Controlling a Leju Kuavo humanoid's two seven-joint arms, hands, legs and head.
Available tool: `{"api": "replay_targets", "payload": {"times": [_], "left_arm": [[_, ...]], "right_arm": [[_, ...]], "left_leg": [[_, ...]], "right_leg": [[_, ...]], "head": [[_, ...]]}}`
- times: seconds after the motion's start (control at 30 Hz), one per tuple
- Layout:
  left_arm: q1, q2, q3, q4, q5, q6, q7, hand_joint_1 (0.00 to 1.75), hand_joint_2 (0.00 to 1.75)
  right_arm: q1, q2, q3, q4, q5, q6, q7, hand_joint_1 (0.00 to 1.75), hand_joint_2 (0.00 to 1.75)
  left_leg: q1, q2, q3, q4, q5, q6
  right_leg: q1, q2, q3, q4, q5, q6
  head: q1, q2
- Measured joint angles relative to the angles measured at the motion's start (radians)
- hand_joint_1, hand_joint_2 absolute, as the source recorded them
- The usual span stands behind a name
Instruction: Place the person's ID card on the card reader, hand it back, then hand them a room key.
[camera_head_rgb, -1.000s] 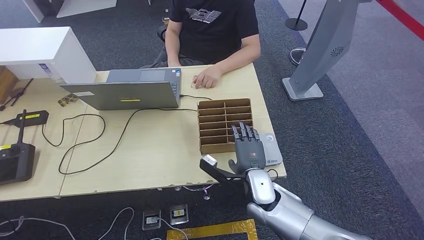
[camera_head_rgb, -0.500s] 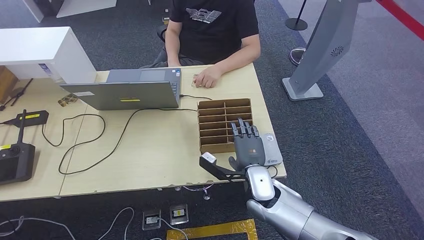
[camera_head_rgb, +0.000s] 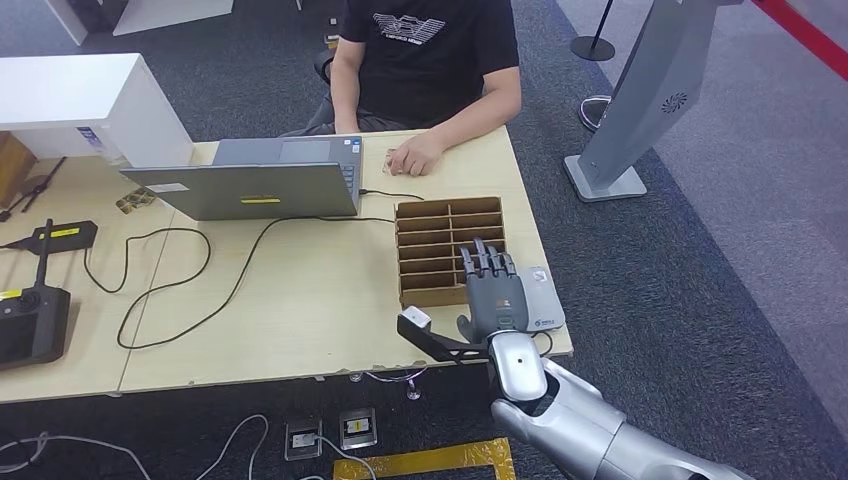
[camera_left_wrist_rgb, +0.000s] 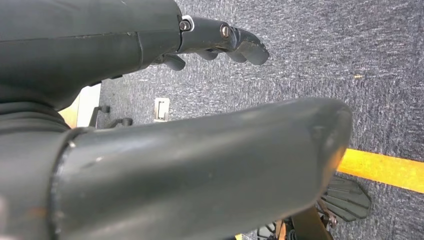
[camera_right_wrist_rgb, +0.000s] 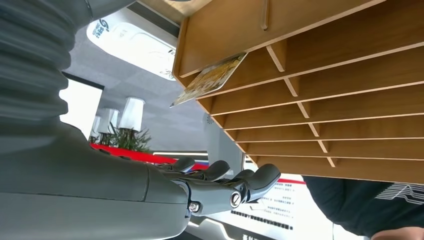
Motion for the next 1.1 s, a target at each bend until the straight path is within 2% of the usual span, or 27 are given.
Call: {"api": "replay_targets", "payload": {"times": [0.53,1.1], "left_arm": [[0.000,0.000,0.000,0.000,-0.014,0.003,0.000,0.00,0.00],[0.000,0.000,0.000,0.000,-0.014,-0.005,0.000,0.00,0.00]], "right_arm": [[-0.014,0.008,0.001,0.043,-0.047,-0.022,0.000,0.00,1.75],[-0.016,0.009,-0.016,0.079,0.005,-0.087,0.000,0.00,1.75]], "left_leg": [[0.000,0.000,0.000,0.000,0.000,0.000],[0.000,0.000,0.000,0.000,0.000,0.000]], "right_leg": [[0.000,0.000,0.000,0.000,0.000,0.000],[0.000,0.000,0.000,0.000,0.000,0.000]], "head": [[0.000,0.000],[0.000,0.000]]}}
